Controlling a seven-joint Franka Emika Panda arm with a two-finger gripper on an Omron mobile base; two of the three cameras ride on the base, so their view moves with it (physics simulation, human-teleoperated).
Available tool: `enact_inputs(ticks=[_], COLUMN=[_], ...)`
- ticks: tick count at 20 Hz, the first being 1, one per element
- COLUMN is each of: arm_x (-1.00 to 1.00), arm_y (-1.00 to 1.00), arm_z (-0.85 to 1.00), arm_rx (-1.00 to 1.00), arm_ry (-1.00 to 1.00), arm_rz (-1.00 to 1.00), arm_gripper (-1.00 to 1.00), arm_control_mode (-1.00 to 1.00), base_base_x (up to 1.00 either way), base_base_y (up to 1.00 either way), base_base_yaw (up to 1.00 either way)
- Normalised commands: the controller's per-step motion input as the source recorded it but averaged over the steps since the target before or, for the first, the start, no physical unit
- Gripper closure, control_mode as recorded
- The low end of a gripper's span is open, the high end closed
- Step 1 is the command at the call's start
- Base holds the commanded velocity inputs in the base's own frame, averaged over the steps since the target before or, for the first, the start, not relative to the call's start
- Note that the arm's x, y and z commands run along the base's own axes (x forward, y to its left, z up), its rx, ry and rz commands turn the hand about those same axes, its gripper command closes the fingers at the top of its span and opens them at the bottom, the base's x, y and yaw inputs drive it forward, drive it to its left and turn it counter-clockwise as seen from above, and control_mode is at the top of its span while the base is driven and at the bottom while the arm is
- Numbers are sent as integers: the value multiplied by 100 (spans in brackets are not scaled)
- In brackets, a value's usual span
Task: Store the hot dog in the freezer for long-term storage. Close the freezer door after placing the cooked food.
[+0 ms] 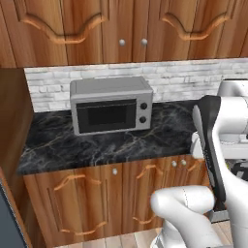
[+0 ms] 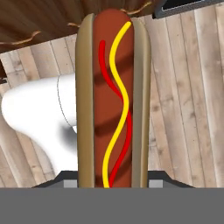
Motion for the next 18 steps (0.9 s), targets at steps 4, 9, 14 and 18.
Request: enact_inputs(ticks=[4,9,14,18], arm_x=[0,0,0,0], arm_y=[0,0,0,0], arm_z=[0,0,0,0], arm_rx=[0,0,0,0], arm_ry=[0,0,0,0], arm_rz=[0,0,0,0], arm_gripper=[100,100,100,100], arm_control_mode=[100,100,100,100], base_base_x=[-86,-56,-50,-14], base_base_y=[0,13,20,41], base_base_yaw=[10,14,17,35])
